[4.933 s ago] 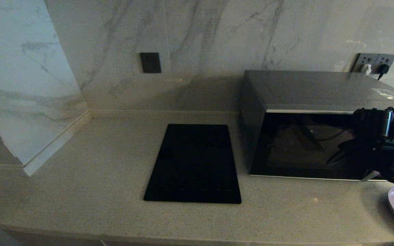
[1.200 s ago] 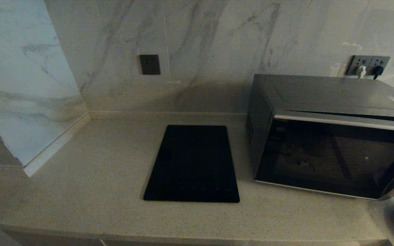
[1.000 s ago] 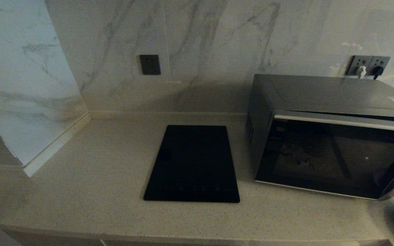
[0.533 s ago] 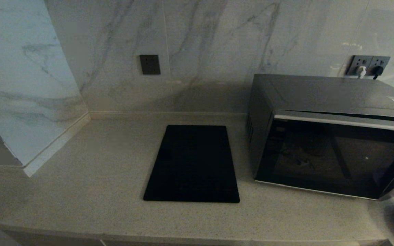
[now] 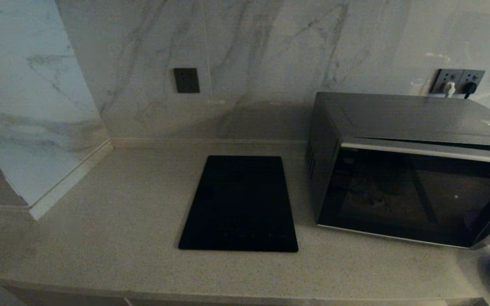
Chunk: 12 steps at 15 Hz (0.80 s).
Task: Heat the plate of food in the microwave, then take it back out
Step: Open the microwave oven
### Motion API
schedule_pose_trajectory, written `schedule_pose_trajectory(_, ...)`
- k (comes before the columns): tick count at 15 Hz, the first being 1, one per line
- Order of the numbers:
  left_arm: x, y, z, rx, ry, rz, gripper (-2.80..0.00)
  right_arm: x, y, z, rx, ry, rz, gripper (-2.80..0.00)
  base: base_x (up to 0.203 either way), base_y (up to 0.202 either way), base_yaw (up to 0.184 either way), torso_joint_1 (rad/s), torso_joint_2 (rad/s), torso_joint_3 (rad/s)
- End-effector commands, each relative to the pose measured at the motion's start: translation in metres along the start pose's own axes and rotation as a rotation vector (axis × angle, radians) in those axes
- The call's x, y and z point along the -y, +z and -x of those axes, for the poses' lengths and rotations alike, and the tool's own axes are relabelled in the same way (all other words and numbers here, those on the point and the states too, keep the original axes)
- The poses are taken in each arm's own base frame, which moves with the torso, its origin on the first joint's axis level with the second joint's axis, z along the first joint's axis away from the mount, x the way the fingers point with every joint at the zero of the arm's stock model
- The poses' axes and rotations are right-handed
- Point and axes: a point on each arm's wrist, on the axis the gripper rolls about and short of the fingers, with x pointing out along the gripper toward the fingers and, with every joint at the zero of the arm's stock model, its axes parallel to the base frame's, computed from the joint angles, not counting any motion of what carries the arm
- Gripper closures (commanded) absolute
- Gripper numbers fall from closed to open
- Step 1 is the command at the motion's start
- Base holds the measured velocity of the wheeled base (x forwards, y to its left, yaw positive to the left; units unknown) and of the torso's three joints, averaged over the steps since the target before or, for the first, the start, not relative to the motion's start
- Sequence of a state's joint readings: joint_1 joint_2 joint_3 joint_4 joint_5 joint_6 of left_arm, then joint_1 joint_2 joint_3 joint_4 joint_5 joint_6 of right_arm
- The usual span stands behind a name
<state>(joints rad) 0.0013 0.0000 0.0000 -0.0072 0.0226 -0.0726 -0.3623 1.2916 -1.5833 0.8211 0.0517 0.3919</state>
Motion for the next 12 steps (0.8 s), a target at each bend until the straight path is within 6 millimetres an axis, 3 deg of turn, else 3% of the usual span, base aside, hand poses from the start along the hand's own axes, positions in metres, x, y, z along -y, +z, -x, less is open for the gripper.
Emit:
schedule_pose_trajectory(1, 0.000, 0.000, 0.000, 0.000, 0.001, 0.001, 0.00, 0.005, 0.011, -0.041, -0.021, -0.079, -0.020, 0.00, 0.000, 0.000, 0.000, 0.000, 0.00, 0.000)
schedule_pose_trajectory(7, 0.000, 0.000, 0.000, -0.001, 0.001, 0.001, 0.00, 0.011, 0.022, -0.112, -0.007, -0.153, 0.028, 0.00, 0.000, 0.000, 0.000, 0.000, 0.00, 0.000)
schedule_pose_trajectory(12, 0.000, 0.000, 0.000, 0.000, 0.001, 0.001, 0.00, 0.020, 0.024, -0.149, -0.007, -0.181, 0.055, 0.00, 0.000, 0.000, 0.000, 0.000, 0.00, 0.000)
